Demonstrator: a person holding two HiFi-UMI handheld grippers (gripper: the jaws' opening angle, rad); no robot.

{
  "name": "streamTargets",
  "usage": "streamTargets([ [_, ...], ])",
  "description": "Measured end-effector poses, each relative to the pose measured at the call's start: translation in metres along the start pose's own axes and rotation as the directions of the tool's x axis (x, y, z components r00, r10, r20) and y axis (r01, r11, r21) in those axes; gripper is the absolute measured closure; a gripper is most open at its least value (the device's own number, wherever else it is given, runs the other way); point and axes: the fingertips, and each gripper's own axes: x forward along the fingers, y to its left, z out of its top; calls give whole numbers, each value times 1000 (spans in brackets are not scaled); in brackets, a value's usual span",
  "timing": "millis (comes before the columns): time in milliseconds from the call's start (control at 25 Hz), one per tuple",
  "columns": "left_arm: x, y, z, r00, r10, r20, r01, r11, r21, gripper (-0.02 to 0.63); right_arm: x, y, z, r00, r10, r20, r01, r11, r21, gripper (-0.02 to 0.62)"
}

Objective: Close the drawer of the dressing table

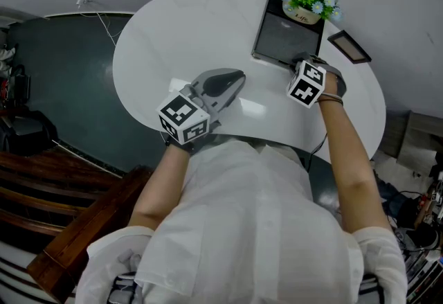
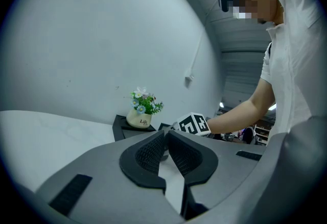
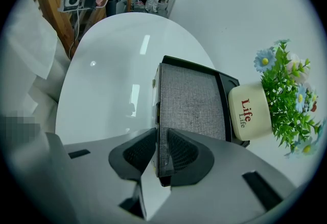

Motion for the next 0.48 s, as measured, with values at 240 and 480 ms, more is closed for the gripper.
streamTargets([
  [240,0,1,0,1000,5,0,-5,1000,5,584,2,-2,0,1000,-3,8,3,1000,12,520],
  [480,-3,2,3,1000,15,3,-15,1000,10,584,2,-3,0,1000,-9,25,8,999,52,518],
])
